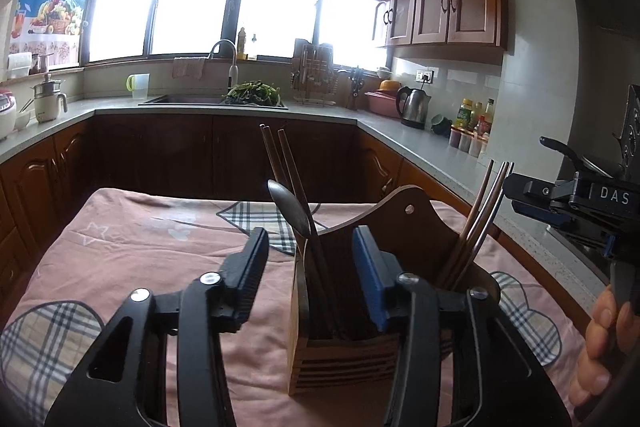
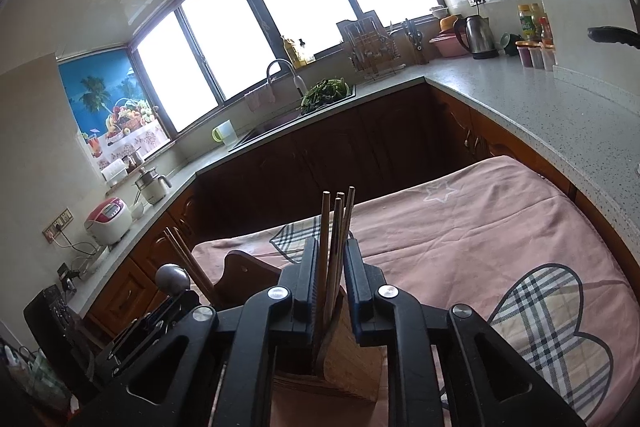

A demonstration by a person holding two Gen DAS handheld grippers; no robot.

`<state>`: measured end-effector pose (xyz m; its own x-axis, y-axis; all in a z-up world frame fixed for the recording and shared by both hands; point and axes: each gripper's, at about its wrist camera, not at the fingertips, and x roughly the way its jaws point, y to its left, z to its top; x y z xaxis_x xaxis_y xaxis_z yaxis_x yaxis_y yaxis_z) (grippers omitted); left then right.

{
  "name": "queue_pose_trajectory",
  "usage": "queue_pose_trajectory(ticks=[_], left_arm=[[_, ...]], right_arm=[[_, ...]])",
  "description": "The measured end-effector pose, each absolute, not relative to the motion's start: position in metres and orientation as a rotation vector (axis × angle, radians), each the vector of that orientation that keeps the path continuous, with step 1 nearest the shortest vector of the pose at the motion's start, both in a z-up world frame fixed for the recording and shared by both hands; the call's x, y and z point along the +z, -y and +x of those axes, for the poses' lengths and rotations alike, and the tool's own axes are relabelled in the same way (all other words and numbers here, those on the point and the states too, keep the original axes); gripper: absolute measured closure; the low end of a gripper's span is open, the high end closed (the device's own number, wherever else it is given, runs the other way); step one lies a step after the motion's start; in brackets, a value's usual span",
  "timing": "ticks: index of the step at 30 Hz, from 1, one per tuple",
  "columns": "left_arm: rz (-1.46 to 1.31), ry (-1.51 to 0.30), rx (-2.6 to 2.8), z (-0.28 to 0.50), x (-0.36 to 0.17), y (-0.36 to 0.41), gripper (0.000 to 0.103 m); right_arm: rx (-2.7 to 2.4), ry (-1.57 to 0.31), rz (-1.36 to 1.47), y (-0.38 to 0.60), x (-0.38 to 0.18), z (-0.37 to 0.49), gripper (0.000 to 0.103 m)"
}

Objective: Organize utensils

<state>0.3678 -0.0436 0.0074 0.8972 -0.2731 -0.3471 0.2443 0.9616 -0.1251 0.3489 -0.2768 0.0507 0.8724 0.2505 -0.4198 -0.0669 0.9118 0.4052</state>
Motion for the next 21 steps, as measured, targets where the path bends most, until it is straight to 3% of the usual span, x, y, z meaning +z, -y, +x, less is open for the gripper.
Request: queue_pose_trajectory(ticks=[1,2,6,10,15,21], left_arm=[[-0.079,-0.365,-0.266,0.366,0.009,0.043,0.049],[-0.078,-0.365,-0.27,0.365,0.01,0.043,0.049],[-0.074,-0.374,-0.272,0.361,0.009,0.042,0.044],[-0.088,-0.383,-0.262,0.357,0.009,0.036,0.034],[-0.096,-0.409,-0.233,0.352,0.008,0.03,0.019],[-0.063,-0.464,-0.162,0.339,0.007,0.024,0.009]], right_arm=[[0.171,-0.478,0.396,0.277,0.051,0.347,0.058],[0.171,-0.472,0.399,0.278,0.052,0.346,0.053],[0.172,-0.474,0.422,0.28,0.053,0.344,0.052],[0.169,-0.471,0.434,0.281,0.053,0.339,0.04],[0.172,-0.476,0.44,0.281,0.051,0.33,0.034],[0.188,-0.485,0.439,0.275,0.047,0.316,0.019]])
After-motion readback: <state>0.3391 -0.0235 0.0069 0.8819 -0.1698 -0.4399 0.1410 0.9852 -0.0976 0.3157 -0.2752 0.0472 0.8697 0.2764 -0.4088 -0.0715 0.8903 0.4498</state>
